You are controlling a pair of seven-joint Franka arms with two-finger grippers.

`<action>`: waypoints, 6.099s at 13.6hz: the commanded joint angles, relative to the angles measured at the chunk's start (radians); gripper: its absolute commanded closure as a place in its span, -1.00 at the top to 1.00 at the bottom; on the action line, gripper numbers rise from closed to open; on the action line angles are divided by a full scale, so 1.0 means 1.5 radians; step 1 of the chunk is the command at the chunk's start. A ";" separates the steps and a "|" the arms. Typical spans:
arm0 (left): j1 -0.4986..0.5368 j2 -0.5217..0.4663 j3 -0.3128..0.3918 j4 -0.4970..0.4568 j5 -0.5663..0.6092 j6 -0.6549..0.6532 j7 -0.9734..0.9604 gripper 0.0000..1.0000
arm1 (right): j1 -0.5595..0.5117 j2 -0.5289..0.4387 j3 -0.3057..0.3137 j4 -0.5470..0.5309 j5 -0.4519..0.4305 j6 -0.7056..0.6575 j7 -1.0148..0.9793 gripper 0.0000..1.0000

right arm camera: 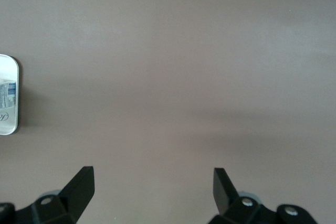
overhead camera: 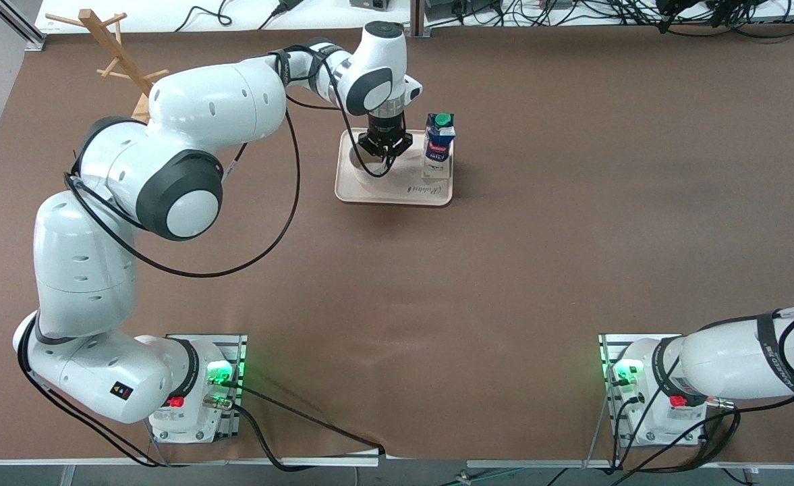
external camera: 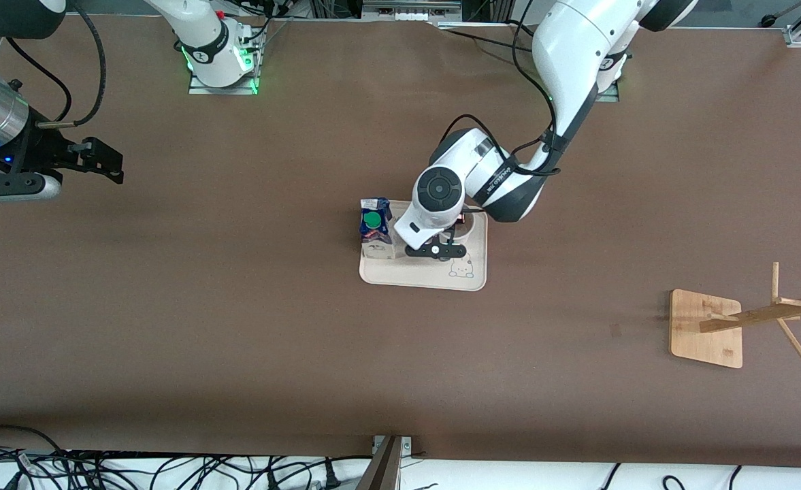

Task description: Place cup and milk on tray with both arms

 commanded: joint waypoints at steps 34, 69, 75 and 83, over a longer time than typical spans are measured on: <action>0.247 -0.270 0.027 0.186 0.034 -0.381 0.281 1.00 | -0.010 -0.009 0.009 -0.005 -0.006 -0.013 0.003 1.00; 0.299 -0.515 0.132 -0.144 -0.024 -0.236 0.426 1.00 | -0.010 -0.008 0.011 -0.005 -0.003 -0.012 0.003 1.00; 0.296 -0.510 0.129 -0.133 -0.023 -0.237 0.418 1.00 | -0.010 -0.008 0.011 -0.005 0.000 -0.012 0.003 1.00; 0.293 -0.509 0.129 -0.133 -0.020 -0.237 0.419 1.00 | -0.010 -0.008 0.012 -0.005 0.000 -0.012 0.004 1.00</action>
